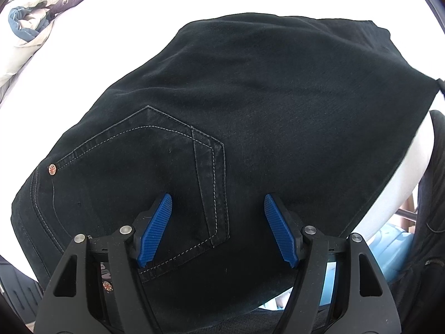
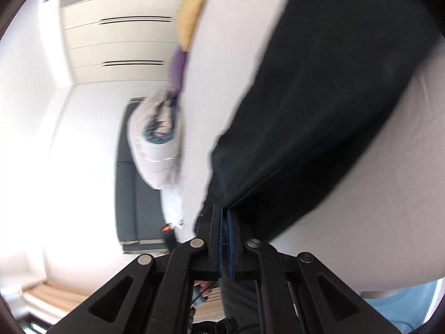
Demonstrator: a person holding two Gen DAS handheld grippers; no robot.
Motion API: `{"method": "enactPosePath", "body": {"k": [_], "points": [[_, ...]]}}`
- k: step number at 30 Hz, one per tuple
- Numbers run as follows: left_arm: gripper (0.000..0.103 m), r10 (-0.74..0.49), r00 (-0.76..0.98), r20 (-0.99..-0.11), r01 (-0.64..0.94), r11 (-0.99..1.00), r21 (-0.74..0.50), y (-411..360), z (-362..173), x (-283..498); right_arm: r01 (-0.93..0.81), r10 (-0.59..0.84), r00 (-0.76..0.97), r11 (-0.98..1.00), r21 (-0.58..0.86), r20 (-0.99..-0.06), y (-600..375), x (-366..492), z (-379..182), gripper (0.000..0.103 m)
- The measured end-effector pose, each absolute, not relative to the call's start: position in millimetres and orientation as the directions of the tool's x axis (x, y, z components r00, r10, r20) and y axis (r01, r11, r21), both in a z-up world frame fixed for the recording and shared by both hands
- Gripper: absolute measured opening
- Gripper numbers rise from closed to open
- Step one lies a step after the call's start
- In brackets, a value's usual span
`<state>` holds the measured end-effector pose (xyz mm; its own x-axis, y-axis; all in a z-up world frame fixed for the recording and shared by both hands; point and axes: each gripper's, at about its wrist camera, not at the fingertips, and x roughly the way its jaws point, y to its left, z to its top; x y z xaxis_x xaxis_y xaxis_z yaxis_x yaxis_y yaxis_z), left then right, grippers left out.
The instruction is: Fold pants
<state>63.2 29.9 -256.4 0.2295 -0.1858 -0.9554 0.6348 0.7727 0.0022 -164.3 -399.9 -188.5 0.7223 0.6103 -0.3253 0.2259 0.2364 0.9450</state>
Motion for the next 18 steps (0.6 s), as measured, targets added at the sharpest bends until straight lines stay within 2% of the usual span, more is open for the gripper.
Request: {"method": "enactPosePath", "body": {"k": [1,2,4,5,6,8,12,15,18], "points": [[0.068,-0.184,0.230,-0.956,0.638,0.770,0.006,30,-257,63,0.195,0.604,0.736,0.244,0.950,-0.306,-402,-167,-182,0.005],[0.068,-0.185,0.230,-0.956,0.639,0.769,0.005,30,-257,64,0.213,0.584,0.724,0.316,0.925,-0.367,-404,-168,-179,0.007],[0.068,-0.189,0.229,-0.955,0.640,0.769,0.001,31,-257,64,0.354,0.517,0.631,0.471,0.808,-0.578,-409,-163,-194,0.045],[0.068,-0.189,0.229,-0.955,0.640,0.768,0.001,31,-257,64,0.451,0.504,0.561,0.479,0.753,-0.657,-414,-163,-213,0.065],[0.068,-0.187,0.229,-0.955,0.641,0.768,0.003,31,-257,64,0.522,0.501,0.536,0.435,0.733,-0.679,-421,-169,-229,0.057],[0.068,-0.182,0.233,-0.955,0.641,0.767,0.011,30,-256,62,0.550,0.513,0.605,0.284,0.785,-0.609,-435,-189,-243,0.047],[0.069,-0.185,0.228,-0.956,0.638,0.770,0.003,29,-257,61,0.507,0.322,0.707,0.389,0.769,-0.629,-472,-211,-204,0.047],[0.069,-0.175,0.229,-0.958,0.645,0.764,0.014,26,-258,63,0.540,0.289,0.697,0.389,0.746,-0.656,-516,-211,-204,0.049],[0.069,-0.166,0.227,-0.960,0.646,0.763,0.020,23,-258,65,0.492,0.232,0.702,0.526,0.694,-0.673,-547,-191,-191,0.049]]}}
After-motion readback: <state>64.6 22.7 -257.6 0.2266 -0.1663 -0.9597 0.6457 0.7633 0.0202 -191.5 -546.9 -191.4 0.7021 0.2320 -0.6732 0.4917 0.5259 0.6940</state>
